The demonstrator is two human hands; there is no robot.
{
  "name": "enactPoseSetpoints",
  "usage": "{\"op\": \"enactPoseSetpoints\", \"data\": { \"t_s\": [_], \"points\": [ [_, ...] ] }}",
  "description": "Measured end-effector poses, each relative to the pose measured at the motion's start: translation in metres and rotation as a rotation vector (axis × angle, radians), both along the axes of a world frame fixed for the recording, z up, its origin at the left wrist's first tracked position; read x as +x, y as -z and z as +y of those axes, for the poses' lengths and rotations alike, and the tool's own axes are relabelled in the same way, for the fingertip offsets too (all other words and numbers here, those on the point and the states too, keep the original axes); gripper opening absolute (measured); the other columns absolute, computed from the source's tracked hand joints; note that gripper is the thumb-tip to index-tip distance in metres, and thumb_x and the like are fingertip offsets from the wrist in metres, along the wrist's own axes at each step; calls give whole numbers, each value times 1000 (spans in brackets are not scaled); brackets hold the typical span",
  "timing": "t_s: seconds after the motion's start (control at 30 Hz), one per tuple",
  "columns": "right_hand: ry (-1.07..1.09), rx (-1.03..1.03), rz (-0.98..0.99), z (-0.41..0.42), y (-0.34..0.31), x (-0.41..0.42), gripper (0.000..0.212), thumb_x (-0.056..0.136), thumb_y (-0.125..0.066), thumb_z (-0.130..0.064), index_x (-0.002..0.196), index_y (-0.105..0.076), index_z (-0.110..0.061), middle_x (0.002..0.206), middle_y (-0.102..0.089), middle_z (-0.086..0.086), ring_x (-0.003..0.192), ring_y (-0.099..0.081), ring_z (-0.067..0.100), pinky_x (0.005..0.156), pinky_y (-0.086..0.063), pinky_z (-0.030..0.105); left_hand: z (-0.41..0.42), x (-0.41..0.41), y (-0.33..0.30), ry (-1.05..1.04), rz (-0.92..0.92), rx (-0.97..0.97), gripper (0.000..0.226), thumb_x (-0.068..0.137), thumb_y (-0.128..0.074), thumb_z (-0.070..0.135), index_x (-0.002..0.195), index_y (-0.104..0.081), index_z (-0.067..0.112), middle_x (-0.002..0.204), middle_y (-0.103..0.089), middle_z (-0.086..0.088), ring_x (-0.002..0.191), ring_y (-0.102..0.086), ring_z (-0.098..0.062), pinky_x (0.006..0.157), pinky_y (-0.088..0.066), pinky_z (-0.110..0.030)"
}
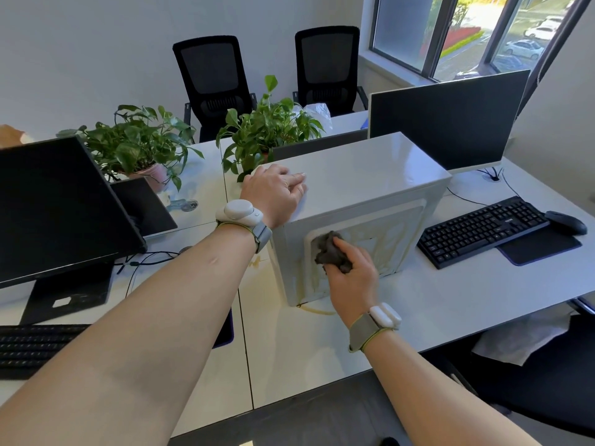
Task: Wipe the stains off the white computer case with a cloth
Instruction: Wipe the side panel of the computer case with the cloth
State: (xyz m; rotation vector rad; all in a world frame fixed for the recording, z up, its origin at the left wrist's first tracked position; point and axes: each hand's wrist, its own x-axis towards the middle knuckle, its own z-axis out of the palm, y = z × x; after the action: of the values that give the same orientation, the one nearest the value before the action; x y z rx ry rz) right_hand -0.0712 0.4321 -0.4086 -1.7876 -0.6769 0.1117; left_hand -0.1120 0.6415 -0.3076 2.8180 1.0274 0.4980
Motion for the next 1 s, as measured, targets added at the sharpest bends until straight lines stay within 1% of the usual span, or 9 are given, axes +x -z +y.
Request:
{"op": "enactPoseSetpoints", "data": {
  "t_s": [0.07,0.13,0.2,0.4,0.57,0.77,0.87,0.93,1.0],
  "points": [
    [-20,13,-48,8,-1,-3,44,81,-74,2,121,-75,-17,105,-65,-6,88,-55,-3,83,-49,13,1,0,-1,-4,3,-2,43,100,-39,58,134,-63,47,141,-56,11,132,-45,-22,104,-36,-43],
    [-66,-48,22,11,2,-2,43,82,-72,5,117,-77,-19,104,-67,-6,89,-55,1,88,-53,28,0,-1,-1,-3,7,-6,42,100,-41,57,134,-63,47,141,-56,11,132,-44,-22,104,-35,-43],
    [-111,-121,132,8,4,0,45,83,-69,4,118,-77,-23,105,-67,-8,94,-60,8,93,-55,36,-1,-1,-1,-4,2,1,41,100,-41,56,134,-63,47,141,-56,11,132,-44,-22,104,-34,-43],
    [61,105,74,5,-13,16,42,80,-74,0,115,-76,-23,104,-66,-10,94,-63,1,85,-54,22,0,1,0,-5,5,15,40,101,-42,55,133,-64,47,140,-57,11,130,-45,-22,104,-35,-41],
    [7,-13,83,5,-9,32,45,78,-68,3,108,-78,-29,97,-69,-14,89,-64,10,79,-58,33,0,0,-1,2,14,17,40,101,-42,55,134,-63,46,140,-57,11,131,-45,-23,106,-36,-42],
    [-1,-275,167,-2,-1,48,42,78,-64,-8,98,-75,-43,92,-74,-10,82,-70,18,77,-62,40,-5,2,-6,32,51,65,41,102,-39,47,130,-68,39,133,-63,5,126,-50,-27,103,-38,-40],
    [2,-62,115,-10,-7,43,40,81,-68,-8,108,-78,-35,98,-72,-14,89,-69,11,83,-60,33,-8,6,-13,57,112,124,53,93,-25,42,120,-70,30,117,-69,1,114,-57,-30,98,-45,-41],
    [49,60,19,-7,-18,43,37,82,-73,-5,112,-79,-27,102,-70,-14,92,-66,5,83,-56,21,-9,9,-16,40,143,116,51,92,-27,37,116,-71,28,113,-71,0,108,-60,-30,91,-49,-40],
    [82,71,18,-2,-22,48,37,82,-74,-3,112,-78,-25,103,-68,-13,93,-63,5,83,-53,17,-11,16,-21,22,194,134,44,93,-31,33,107,-73,24,105,-71,-2,95,-61,-29,77,-48,-35]
  ]
}}
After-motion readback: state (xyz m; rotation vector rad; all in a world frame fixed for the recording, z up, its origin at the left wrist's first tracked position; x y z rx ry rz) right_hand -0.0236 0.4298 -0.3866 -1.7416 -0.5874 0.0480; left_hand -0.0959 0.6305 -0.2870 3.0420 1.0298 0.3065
